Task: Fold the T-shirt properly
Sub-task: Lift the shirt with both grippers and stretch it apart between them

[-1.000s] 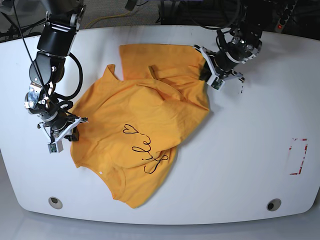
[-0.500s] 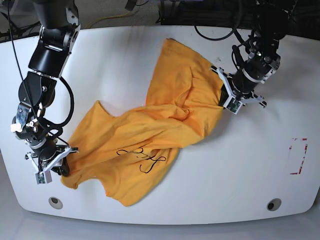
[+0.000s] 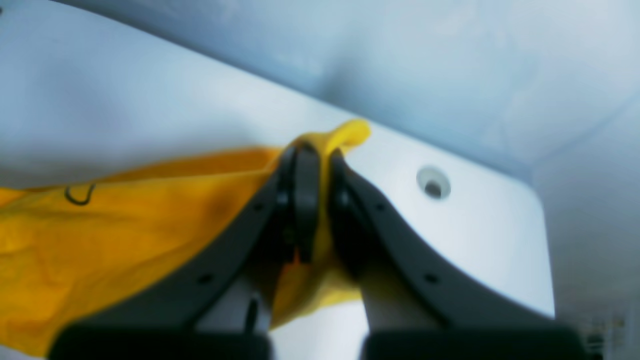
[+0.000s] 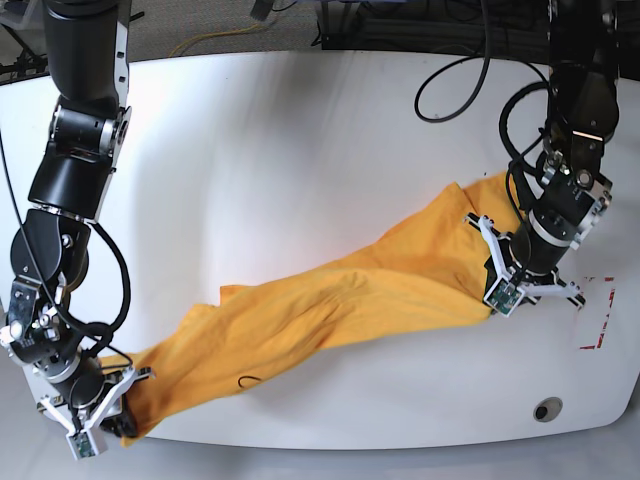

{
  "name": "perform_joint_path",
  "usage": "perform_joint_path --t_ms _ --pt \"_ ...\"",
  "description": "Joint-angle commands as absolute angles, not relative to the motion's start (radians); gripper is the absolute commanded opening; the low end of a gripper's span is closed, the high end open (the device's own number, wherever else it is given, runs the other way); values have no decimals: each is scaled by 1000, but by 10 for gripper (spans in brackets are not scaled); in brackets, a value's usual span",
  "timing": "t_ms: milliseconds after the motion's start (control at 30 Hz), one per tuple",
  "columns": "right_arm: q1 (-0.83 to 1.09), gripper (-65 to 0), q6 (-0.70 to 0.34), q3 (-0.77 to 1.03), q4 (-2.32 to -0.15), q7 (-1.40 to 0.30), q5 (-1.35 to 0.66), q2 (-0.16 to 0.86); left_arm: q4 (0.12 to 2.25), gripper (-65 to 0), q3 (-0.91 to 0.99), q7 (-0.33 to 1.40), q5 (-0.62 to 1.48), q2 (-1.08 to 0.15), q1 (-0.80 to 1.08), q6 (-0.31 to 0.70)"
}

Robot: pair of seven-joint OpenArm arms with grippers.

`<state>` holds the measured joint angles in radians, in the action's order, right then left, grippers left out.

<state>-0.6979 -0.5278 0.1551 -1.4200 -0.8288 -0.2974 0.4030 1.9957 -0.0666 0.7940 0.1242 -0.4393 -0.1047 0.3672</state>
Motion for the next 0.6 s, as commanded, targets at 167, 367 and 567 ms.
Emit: perform_joint_path --t_ms 167,367,567 --pt "-903 -650 -522 120 -1385 -829 -303 443 2012 -650 35 923 122 -450 -369 452" --pt "-1004 -650 -522 59 -1385 -829 -311 490 2011 -650 96 1041 122 -479 -572 532" --pt "-989 -650 -522 67 -1415 -874 -311 496 2011 -650 91 1063 122 -501 -590 564"
